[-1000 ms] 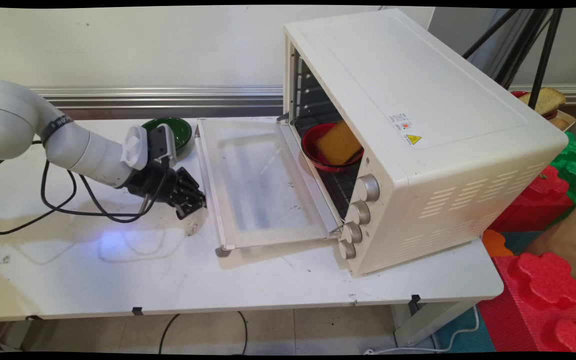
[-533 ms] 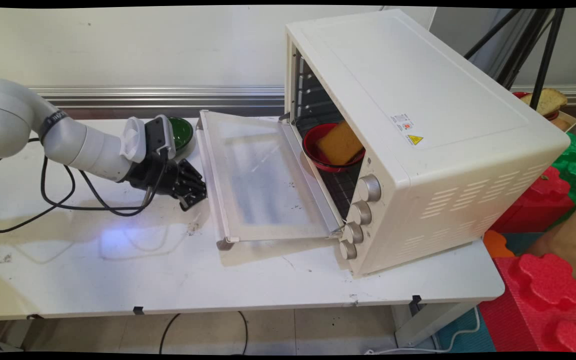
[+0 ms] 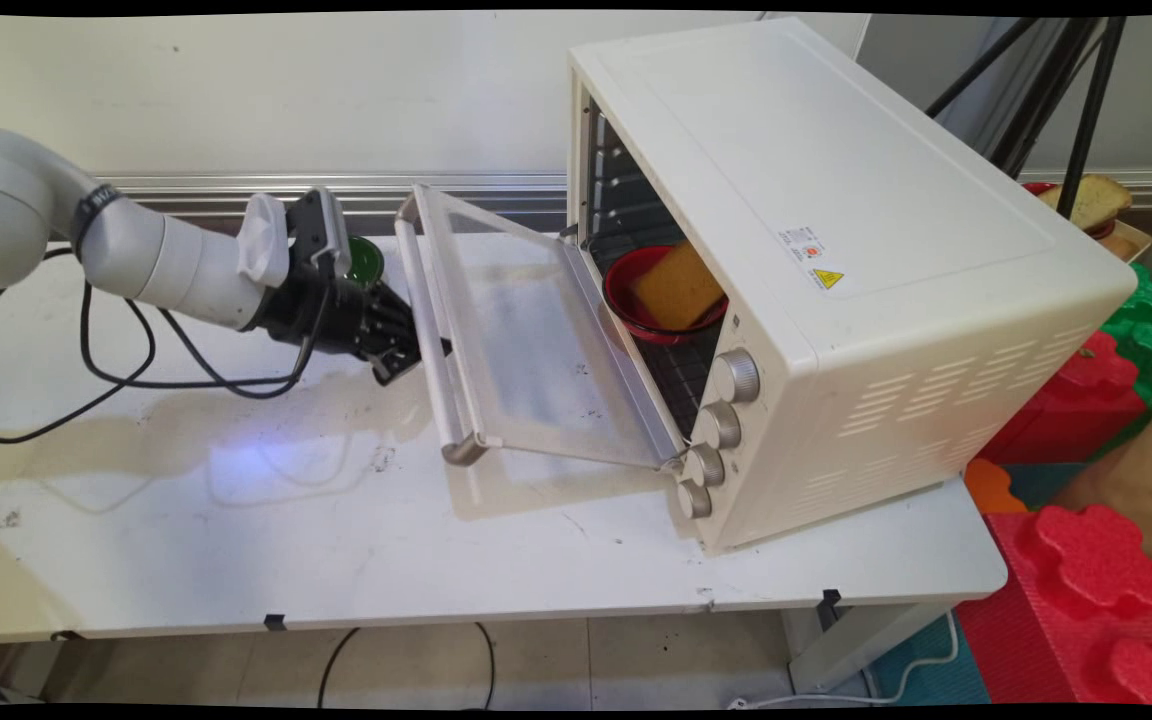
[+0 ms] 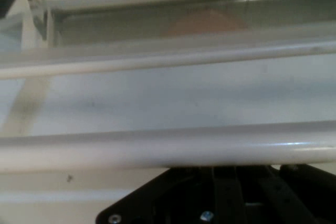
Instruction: Close the oven
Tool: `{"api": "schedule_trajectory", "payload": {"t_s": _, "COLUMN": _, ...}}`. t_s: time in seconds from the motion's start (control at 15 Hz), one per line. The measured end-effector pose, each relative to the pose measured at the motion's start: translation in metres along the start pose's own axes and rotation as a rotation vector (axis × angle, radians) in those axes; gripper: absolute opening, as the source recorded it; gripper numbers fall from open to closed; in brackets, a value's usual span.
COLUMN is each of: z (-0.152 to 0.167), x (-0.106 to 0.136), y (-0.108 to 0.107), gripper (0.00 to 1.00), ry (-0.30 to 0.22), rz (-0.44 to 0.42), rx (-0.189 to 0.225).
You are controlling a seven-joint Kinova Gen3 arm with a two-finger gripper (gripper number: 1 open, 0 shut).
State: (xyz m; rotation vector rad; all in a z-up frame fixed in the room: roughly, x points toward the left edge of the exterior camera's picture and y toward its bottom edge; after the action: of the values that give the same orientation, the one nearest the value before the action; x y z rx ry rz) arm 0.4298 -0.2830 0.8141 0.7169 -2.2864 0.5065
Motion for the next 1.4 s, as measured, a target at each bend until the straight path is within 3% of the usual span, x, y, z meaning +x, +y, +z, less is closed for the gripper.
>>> {"api": "schedule_trajectory", "payload": {"t_s": 0.93, "z": -0.01, "x": 0.06, "y": -0.027, "gripper": 0.0, "ry": 0.14, "rz": 0.012, "rx": 0.052}}
{"api": "schedule_trajectory", "payload": {"t_s": 1.4, "z": -0.012, "x": 0.078, "y": -0.037, "gripper": 0.0, "ry": 0.177, "rz": 0.019, "rx": 0.067}}
